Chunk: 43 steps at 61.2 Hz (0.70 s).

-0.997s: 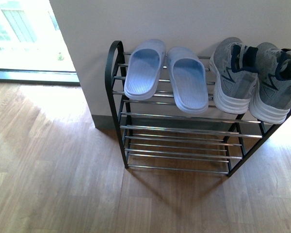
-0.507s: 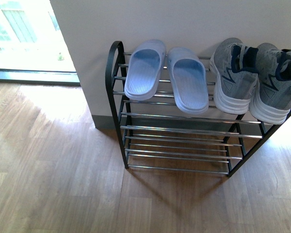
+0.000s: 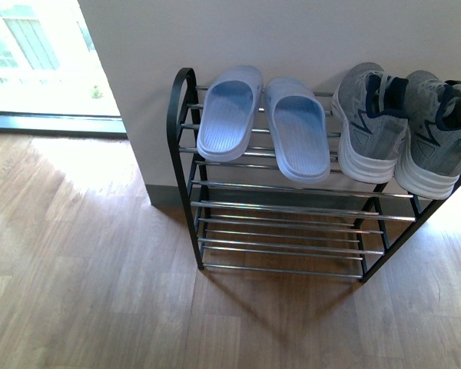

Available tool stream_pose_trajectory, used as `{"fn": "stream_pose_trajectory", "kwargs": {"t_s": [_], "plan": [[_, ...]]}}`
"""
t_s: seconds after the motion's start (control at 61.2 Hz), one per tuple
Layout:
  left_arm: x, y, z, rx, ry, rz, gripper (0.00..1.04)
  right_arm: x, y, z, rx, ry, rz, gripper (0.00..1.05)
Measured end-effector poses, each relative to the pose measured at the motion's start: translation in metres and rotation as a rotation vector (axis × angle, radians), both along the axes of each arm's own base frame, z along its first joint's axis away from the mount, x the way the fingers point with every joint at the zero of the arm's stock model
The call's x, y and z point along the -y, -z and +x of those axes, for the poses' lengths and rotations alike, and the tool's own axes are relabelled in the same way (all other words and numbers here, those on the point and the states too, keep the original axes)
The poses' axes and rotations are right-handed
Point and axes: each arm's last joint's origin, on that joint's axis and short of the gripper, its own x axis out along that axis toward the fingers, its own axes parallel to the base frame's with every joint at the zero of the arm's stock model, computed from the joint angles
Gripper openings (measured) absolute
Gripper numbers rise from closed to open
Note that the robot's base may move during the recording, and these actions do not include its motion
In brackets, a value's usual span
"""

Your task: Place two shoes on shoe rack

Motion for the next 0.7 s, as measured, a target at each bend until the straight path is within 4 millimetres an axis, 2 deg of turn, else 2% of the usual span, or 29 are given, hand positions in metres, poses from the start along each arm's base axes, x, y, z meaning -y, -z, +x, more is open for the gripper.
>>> {"fn": "stream_pose_trajectory", "kwargs": {"t_s": [0.327,0.474,0.703], "plan": [[0.0,0.001,-0.008,-0.001,0.0,0.0,0.01,0.0,0.0,0.0,0.0,0.0,0.0,0.96],[0.0,0.004,-0.018,-0.016,0.0,0.0,0.01,0.0,0.0,0.0,0.0,0.0,0.0,0.96],[0.0,0.004,-0.019,-0.018,-0.001,0.001,0.01,0.0,0.0,0.0,0.0,-0.001,0.0,0.96]]}}
